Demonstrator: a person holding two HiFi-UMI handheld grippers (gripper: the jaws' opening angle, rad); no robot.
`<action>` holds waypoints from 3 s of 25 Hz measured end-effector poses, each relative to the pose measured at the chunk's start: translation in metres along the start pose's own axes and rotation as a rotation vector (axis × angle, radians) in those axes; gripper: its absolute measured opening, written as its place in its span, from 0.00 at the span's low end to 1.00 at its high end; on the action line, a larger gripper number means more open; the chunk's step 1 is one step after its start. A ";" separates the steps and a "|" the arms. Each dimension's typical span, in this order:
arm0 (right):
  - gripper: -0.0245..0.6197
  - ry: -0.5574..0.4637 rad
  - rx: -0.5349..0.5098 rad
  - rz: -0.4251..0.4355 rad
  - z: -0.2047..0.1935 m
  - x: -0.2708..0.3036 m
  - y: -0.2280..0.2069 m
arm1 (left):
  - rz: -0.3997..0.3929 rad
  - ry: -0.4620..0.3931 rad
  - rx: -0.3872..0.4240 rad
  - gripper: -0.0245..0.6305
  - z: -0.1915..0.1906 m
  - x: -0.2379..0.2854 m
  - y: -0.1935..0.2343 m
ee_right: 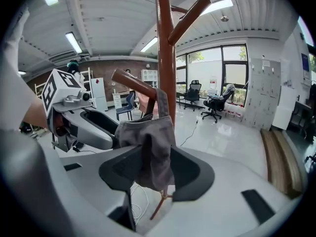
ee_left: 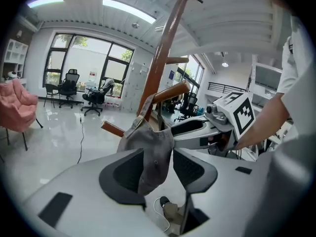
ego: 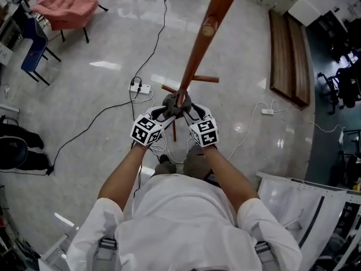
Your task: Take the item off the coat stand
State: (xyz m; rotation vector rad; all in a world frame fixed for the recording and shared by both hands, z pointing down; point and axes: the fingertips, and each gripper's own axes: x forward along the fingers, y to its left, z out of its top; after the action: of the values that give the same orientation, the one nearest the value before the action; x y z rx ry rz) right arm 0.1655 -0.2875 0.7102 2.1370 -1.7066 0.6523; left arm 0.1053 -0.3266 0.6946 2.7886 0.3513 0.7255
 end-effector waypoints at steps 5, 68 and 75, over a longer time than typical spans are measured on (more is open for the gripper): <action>0.31 0.017 -0.030 -0.022 -0.003 0.003 -0.008 | 0.026 -0.015 -0.057 0.31 0.001 0.010 0.007; 0.10 -0.273 0.061 0.248 0.035 -0.191 0.128 | 0.112 -0.276 -0.063 0.08 0.028 -0.163 -0.157; 0.10 -0.322 0.081 0.281 0.018 -0.252 0.138 | 0.168 -0.302 -0.061 0.08 0.020 -0.173 -0.221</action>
State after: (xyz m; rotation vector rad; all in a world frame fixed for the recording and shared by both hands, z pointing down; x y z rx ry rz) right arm -0.0107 -0.1209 0.5555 2.1698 -2.2142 0.4732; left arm -0.0690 -0.1716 0.5373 2.8338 0.0384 0.3304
